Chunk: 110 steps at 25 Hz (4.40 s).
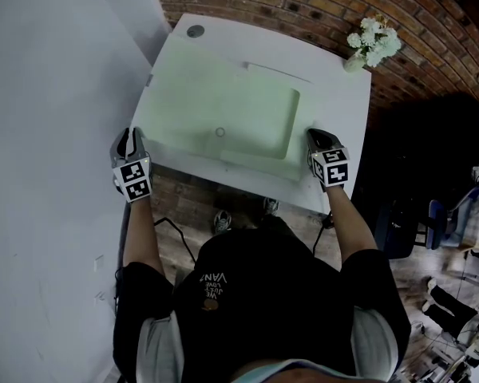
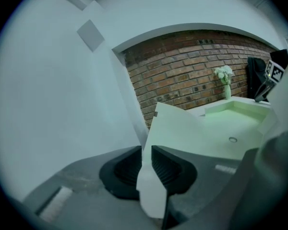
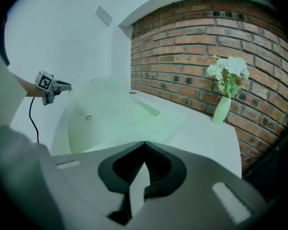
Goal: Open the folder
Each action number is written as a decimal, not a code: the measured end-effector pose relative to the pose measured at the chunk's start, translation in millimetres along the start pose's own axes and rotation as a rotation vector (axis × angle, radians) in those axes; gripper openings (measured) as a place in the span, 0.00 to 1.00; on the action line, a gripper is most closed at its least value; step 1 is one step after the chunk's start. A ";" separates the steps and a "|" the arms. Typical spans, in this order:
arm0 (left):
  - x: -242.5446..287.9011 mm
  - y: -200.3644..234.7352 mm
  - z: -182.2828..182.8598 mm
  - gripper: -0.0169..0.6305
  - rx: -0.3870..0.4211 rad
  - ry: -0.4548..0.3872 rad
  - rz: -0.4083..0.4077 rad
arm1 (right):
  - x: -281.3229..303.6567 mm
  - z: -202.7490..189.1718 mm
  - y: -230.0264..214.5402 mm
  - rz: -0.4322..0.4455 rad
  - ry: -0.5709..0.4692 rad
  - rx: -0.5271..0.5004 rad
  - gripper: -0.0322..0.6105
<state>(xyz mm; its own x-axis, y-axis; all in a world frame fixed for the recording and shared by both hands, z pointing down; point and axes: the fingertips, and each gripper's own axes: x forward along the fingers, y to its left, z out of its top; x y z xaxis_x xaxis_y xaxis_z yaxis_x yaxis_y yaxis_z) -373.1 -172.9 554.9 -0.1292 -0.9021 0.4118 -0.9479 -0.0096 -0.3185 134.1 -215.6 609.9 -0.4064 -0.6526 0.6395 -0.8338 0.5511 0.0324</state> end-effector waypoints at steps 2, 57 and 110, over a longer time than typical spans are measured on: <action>4.1 0.4 -8.1 0.10 0.006 0.025 -0.001 | 0.1 0.0 -0.1 -0.005 -0.002 0.008 0.05; -6.5 -3.1 -3.0 0.31 -0.009 0.015 -0.026 | -11.1 11.0 11.1 -0.071 -0.043 0.048 0.05; -91.2 -86.8 98.6 0.31 0.081 -0.335 -0.323 | -82.6 16.4 72.1 -0.132 -0.232 0.147 0.05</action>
<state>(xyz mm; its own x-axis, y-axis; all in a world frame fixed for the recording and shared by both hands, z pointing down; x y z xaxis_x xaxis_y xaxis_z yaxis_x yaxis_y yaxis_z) -250.3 -132.4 460.8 0.2824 -0.9367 0.2068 -0.8966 -0.3344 -0.2903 101.4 -130.5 546.8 -0.3511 -0.8244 0.4440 -0.9234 0.3833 -0.0185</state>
